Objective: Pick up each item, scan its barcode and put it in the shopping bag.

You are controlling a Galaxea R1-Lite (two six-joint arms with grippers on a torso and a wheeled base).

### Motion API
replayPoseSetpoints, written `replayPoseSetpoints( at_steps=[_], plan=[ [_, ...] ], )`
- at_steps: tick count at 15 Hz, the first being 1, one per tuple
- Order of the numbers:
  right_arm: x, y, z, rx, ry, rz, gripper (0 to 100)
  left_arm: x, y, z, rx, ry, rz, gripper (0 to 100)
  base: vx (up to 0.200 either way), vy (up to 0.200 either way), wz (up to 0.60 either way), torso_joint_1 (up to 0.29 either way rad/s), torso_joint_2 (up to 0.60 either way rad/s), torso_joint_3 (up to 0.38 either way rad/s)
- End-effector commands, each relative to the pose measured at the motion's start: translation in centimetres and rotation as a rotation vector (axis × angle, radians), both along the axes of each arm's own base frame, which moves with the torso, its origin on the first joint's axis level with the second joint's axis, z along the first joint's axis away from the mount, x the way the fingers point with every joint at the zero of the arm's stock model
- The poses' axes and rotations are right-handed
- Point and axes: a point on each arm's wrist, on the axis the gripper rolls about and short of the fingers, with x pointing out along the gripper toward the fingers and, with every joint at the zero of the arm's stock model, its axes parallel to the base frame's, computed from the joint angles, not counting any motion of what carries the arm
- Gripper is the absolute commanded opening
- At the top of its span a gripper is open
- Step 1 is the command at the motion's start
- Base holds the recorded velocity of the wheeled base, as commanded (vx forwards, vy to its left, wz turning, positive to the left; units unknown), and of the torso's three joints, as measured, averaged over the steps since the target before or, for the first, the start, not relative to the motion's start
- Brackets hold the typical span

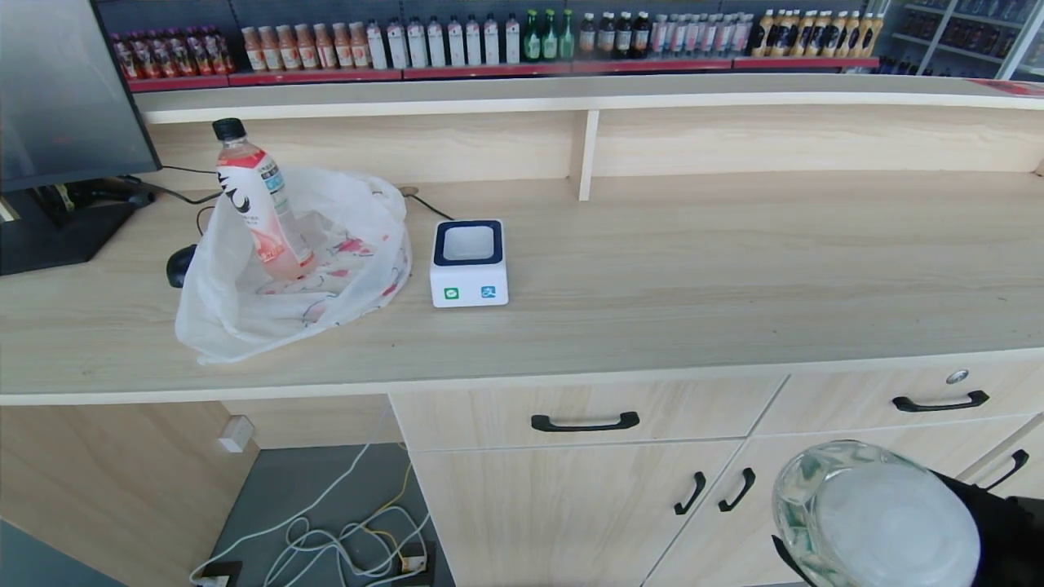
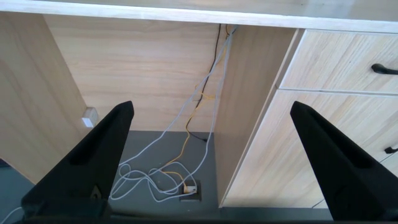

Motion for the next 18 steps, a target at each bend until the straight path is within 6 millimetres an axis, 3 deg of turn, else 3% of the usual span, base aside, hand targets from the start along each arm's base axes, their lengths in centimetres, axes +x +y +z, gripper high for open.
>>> replayPoseSetpoints(
  at_steps=[1,6,12,18],
  plan=[
    [0.2,1.1,0.5,-0.033,-0.044,0.033,0,0.0,0.0,0.0,0.000,0.000,0.000,100,0.000,0.000,0.00,0.000,0.00,0.000],
    [-1.6,3.1,0.3,-0.128,-0.145,0.209,0,0.0,0.0,0.0,-0.002,-0.002,0.000,100,0.000,0.000,0.00,0.000,0.00,0.000],
    [-1.2,4.3,2.6,-0.288,-0.512,0.103,0,0.0,0.0,0.0,0.000,0.000,0.000,100,0.000,0.000,0.00,0.000,0.00,0.000],
    [-1.9,2.5,4.1,-0.390,-0.805,-0.027,0,0.0,0.0,0.0,0.000,0.000,0.000,100,0.000,0.000,0.00,0.000,0.00,0.000]
  ],
)
